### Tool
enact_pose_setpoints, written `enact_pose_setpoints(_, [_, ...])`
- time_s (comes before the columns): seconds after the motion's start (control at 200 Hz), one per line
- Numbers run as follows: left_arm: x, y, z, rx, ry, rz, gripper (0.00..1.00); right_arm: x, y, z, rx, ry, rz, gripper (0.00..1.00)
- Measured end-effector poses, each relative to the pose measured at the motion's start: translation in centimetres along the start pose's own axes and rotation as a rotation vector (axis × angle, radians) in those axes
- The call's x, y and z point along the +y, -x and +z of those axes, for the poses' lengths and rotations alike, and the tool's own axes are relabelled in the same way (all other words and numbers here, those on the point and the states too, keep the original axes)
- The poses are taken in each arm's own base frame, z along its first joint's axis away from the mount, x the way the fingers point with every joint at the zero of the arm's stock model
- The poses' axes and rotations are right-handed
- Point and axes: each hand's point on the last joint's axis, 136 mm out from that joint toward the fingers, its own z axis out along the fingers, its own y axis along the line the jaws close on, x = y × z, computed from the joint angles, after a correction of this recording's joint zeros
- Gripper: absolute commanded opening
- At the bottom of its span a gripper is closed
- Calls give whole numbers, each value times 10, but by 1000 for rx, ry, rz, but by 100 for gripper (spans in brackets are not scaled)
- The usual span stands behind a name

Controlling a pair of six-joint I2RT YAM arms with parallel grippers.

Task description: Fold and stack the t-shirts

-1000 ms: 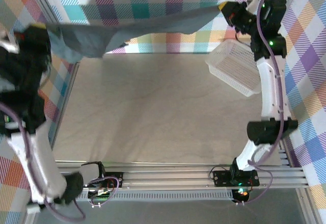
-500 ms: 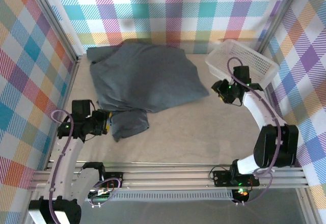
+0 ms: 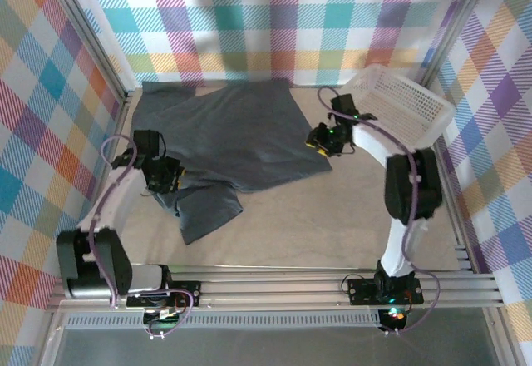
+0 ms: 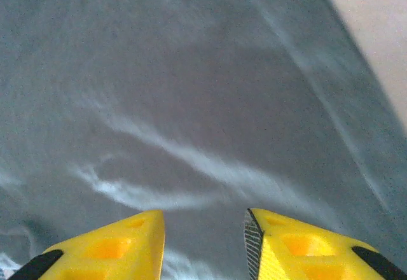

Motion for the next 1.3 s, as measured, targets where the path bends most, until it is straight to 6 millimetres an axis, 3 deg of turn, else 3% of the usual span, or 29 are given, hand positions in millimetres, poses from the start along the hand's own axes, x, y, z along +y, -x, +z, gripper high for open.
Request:
enact_pose_setpoints(0.145, [-13,30,36,-27,59,-22,29,0,20,43,58,-24,-8,37])
enact_pose_setpoints(0.27, [-17,38,68,-8,98,-15,29,-11,16,55,109,-76,18,34])
enact_pose_setpoints(0.4, [-3,26,93,37,159,14,29,-32,6,42,130,-140,69,30])
enact_pose_setpoints(0.495, [-10,9,95,60,148,71,29,-60,-14,21,149,-200,151,30])
enact_pose_setpoints(0.695, [-26,-64,105,172,136,240,27,-146,-52,-42,141,-325,377,31])
enact_pose_setpoints(0.795, [-32,-83,107,200,121,276,27,-165,-57,-56,131,-333,425,32])
enact_pose_setpoints(0.905, [-29,-81,109,215,117,254,27,-154,-59,-49,147,-302,392,33])
enact_pose_setpoints(1.0, [-24,-67,107,213,102,213,27,-134,-61,-36,176,-278,348,33])
enact_pose_setpoints(1.145, [-5,-21,97,171,91,93,27,-92,-55,-14,198,-237,255,35])
enact_pose_setpoints(1.3, [9,22,87,119,70,28,39,-55,-55,1,202,-206,168,37])
